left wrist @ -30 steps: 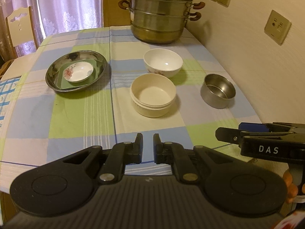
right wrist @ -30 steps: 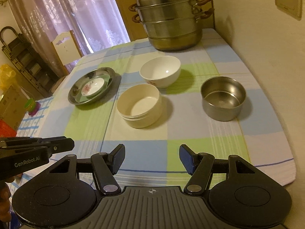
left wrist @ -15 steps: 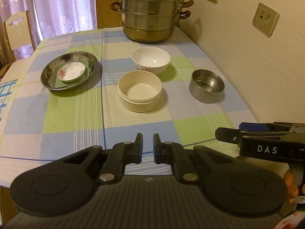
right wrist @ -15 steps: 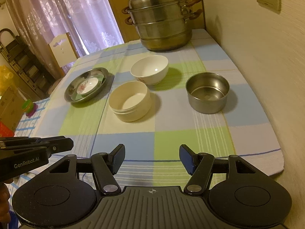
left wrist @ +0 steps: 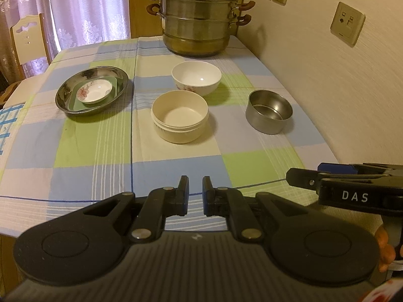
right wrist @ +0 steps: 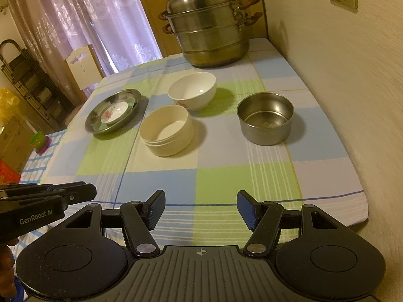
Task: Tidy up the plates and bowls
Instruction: 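Move both grippers to the rim of the cream bowl, then close both grippers on the cream bowl rim and lift it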
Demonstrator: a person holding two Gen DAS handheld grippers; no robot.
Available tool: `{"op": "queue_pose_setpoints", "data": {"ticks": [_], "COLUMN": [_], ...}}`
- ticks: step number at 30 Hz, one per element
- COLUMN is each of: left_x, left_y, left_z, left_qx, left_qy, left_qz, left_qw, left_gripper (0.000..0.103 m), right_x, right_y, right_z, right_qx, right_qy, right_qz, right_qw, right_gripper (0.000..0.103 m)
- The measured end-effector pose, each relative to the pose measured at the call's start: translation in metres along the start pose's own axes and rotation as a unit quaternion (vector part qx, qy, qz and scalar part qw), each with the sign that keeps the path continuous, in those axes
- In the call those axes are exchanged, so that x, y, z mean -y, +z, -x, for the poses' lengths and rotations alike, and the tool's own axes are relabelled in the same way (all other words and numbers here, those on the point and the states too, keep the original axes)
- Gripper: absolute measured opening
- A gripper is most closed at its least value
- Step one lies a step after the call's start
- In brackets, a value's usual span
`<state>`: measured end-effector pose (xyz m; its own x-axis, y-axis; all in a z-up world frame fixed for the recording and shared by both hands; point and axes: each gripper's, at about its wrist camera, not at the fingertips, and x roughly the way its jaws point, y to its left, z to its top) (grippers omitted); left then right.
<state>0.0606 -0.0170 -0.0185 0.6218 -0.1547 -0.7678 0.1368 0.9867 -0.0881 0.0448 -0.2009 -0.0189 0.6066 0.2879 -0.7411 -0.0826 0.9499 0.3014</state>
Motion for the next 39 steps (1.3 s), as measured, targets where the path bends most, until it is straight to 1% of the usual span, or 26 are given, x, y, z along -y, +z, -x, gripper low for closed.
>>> {"op": "queue_pose_setpoints", "data": {"ticks": [5, 10, 16, 20, 23, 25, 29, 35, 39], "left_x": [-0.004, -0.017, -0.041, -0.057, -0.066, -0.073, -0.084, -0.099, -0.105], "left_y": [0.008, 0.019, 0.037, 0.052, 0.064, 0.073, 0.086, 0.103, 0.11], "left_z": [-0.005, -0.017, -0.043, -0.064, -0.083, -0.097, -0.12, -0.157, -0.179], "left_qx": [0.004, 0.006, -0.001, -0.001, -0.004, -0.008, -0.011, -0.034, -0.049], "left_qy": [0.001, -0.006, -0.012, -0.014, -0.024, -0.033, -0.04, -0.049, -0.052], "left_qz": [-0.004, 0.001, 0.005, 0.004, 0.007, 0.011, 0.013, 0.027, 0.027], "left_qw": [1.0, 1.0, 0.9999, 0.9999, 0.9997, 0.9994, 0.999, 0.9979, 0.9971], "left_gripper": [0.009, 0.009, 0.009, 0.01, 0.011, 0.014, 0.014, 0.015, 0.015], "right_x": [0.005, 0.007, 0.005, -0.003, -0.007, -0.009, -0.014, -0.02, -0.022], "right_y": [0.007, 0.018, 0.038, 0.055, 0.065, 0.07, 0.078, 0.089, 0.093], "right_z": [-0.004, -0.015, -0.048, -0.07, -0.087, -0.099, -0.124, -0.159, -0.179], "right_qx": [-0.001, -0.006, -0.015, -0.004, 0.008, 0.009, 0.007, 0.0, -0.008], "right_qy": [0.0, -0.003, -0.004, -0.006, -0.006, -0.008, -0.008, -0.013, -0.02], "right_qz": [-0.018, -0.028, -0.035, -0.025, -0.023, -0.025, -0.021, -0.026, -0.031], "right_qw": [1.0, 1.0, 0.999, 1.0, 1.0, 1.0, 1.0, 1.0, 0.999], "right_gripper": [0.063, 0.063, 0.063, 0.063, 0.063, 0.063, 0.062, 0.053, 0.048]}}
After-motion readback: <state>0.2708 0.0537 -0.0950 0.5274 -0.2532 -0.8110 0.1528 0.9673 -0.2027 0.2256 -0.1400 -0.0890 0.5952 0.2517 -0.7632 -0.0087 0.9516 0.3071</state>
